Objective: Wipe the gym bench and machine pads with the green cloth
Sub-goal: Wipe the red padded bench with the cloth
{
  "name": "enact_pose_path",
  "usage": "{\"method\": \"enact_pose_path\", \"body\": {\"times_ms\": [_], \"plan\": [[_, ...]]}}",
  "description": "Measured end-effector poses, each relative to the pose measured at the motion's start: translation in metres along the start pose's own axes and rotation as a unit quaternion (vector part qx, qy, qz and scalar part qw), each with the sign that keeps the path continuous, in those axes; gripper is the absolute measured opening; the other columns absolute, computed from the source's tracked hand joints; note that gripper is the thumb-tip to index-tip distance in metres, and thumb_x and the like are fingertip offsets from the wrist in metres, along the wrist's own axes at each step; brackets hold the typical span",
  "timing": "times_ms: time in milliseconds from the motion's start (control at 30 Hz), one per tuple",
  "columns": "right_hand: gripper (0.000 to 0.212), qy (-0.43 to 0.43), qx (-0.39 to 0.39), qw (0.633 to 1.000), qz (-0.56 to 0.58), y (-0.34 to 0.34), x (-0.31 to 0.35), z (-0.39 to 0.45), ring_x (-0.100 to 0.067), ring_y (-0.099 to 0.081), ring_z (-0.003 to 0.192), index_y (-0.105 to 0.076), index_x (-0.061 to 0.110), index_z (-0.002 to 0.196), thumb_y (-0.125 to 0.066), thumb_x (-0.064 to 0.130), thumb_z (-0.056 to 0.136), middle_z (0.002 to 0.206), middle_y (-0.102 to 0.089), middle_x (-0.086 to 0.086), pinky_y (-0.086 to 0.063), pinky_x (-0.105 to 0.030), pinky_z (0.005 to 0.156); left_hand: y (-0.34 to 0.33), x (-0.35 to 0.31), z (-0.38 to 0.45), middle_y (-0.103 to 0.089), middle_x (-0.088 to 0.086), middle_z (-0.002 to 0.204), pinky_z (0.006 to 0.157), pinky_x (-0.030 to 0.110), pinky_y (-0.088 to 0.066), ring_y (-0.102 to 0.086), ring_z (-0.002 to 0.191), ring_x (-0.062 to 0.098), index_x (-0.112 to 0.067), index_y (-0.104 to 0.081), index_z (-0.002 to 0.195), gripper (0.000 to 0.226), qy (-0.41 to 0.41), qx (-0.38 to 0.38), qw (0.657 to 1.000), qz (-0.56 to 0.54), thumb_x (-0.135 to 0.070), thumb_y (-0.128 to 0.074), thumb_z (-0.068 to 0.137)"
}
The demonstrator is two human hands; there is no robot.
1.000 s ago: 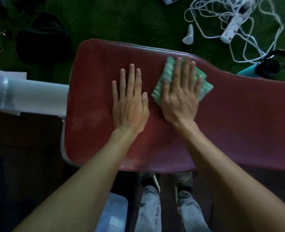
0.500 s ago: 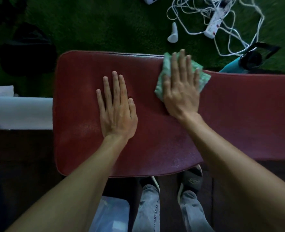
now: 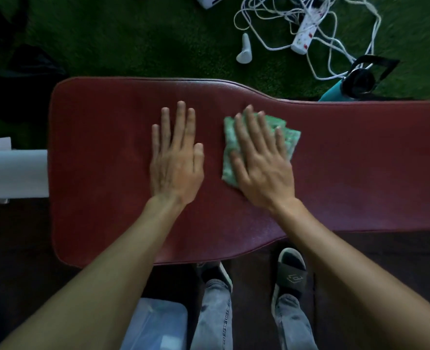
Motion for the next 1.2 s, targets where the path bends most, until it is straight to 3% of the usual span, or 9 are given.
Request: {"method": "enact_pose_path", "body": {"times_ms": [133, 333, 467, 567, 767, 900, 1033, 1100, 1200], "plan": [[0.062, 0.046, 0.036, 0.998, -0.027, 0.007, -0.058, -0.080, -0.017, -0.007, 0.161, -0.015, 0.027, 0.165, -0.029, 0.043, 0.107, 0.174, -0.009, 0.002, -0.015, -0.050, 0.129, -0.018, -0.065, -0.001, -0.008, 0.007, 0.173, 0.129, 0.048, -0.003, -0.004, 0.160, 0.028, -0.011, -0.015, 0.164, 0.069, -0.010, 0.012, 1.000, -0.004, -0.034, -0.030, 0.101], [0.066, -0.214, -0.029, 0.976, 0.012, 0.026, -0.148, -0.016, -0.020, -0.001, 0.161, -0.009, 0.025, 0.165, -0.016, 0.047, 0.103, 0.174, -0.003, -0.001, -0.004, -0.055, 0.129, -0.042, -0.117, -0.010, 0.000, 0.004, 0.174, 0.130, 0.048, -0.003, 0.001, 0.161, 0.021, -0.012, -0.006, 0.165, 0.068, -0.064, 0.039, 0.996, 0.043, -0.036, -0.025, 0.104], [0.062, -0.049, -0.001, 0.999, 0.008, 0.017, -0.104, -0.023, -0.022, -0.004, 0.161, -0.013, 0.023, 0.165, -0.028, 0.042, 0.108, 0.174, -0.007, -0.003, -0.008, -0.052, 0.130, -0.042, -0.115, -0.011, 0.001, 0.002, 0.174, 0.130, 0.048, -0.003, 0.002, 0.161, 0.019, -0.013, -0.005, 0.165, 0.069, -0.055, 0.039, 0.996, 0.060, -0.037, -0.026, 0.104], [0.061, 0.043, 0.035, 0.998, -0.024, 0.018, -0.124, -0.085, -0.020, -0.006, 0.161, -0.015, 0.024, 0.165, -0.028, 0.042, 0.108, 0.174, -0.009, -0.001, -0.013, -0.051, 0.129, -0.040, -0.117, -0.010, 0.001, 0.002, 0.174, 0.130, 0.047, -0.003, 0.002, 0.160, 0.019, -0.013, -0.004, 0.165, 0.069, -0.053, 0.041, 0.996, 0.063, -0.036, -0.025, 0.104], [0.064, -0.219, -0.029, 0.975, 0.007, 0.031, -0.182, -0.040, -0.021, -0.003, 0.161, -0.011, 0.025, 0.165, -0.021, 0.045, 0.105, 0.174, -0.006, -0.002, -0.005, -0.054, 0.129, -0.039, -0.119, -0.010, 0.004, 0.003, 0.174, 0.130, 0.049, -0.005, 0.004, 0.160, 0.020, -0.013, -0.002, 0.165, 0.068, -0.049, 0.038, 0.994, 0.093, -0.036, -0.020, 0.104], [0.065, -0.079, -0.017, 0.996, 0.027, 0.021, -0.110, -0.003, -0.021, -0.004, 0.161, -0.014, 0.023, 0.165, -0.029, 0.043, 0.106, 0.174, -0.007, -0.003, -0.004, -0.051, 0.130, -0.038, -0.119, -0.011, 0.002, 0.002, 0.174, 0.130, 0.049, -0.007, 0.002, 0.161, 0.019, -0.013, -0.004, 0.165, 0.067, -0.047, 0.031, 0.993, 0.100, -0.036, -0.022, 0.104], [0.062, 0.065, 0.045, 0.997, -0.010, 0.018, -0.119, -0.089, -0.019, -0.004, 0.161, -0.013, 0.026, 0.165, -0.027, 0.044, 0.108, 0.174, -0.007, 0.001, -0.011, -0.049, 0.130, -0.038, -0.118, -0.011, 0.001, 0.002, 0.174, 0.130, 0.049, -0.007, 0.002, 0.161, 0.019, -0.013, -0.005, 0.165, 0.067, -0.050, 0.029, 0.994, 0.091, -0.036, -0.024, 0.104], [0.062, 0.019, 0.036, 0.999, -0.020, 0.024, -0.170, -0.106, -0.019, -0.006, 0.161, -0.014, 0.027, 0.165, -0.023, 0.047, 0.107, 0.174, -0.009, 0.001, -0.013, -0.051, 0.129, -0.039, -0.119, -0.011, 0.001, 0.003, 0.174, 0.130, 0.049, -0.005, 0.003, 0.161, 0.020, -0.012, -0.006, 0.165, 0.067, -0.051, 0.033, 0.995, 0.082, -0.034, -0.025, 0.104], [0.064, -0.175, -0.025, 0.984, -0.005, 0.034, -0.221, -0.061, -0.022, -0.006, 0.161, -0.016, 0.025, 0.165, -0.022, 0.048, 0.105, 0.174, -0.009, -0.002, -0.008, -0.055, 0.129, -0.040, -0.127, -0.009, -0.001, 0.005, 0.174, 0.130, 0.049, -0.004, 0.002, 0.160, 0.024, -0.010, -0.009, 0.165, 0.067, -0.039, 0.027, 0.997, 0.067, -0.029, -0.027, 0.103]]}}
Point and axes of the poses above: each hand's wrist, its own z-axis towards the middle knuckle, its own y-axis out of the back of the hand, x = y × z, the point moved 5 cm from there along z, towards the middle knuckle
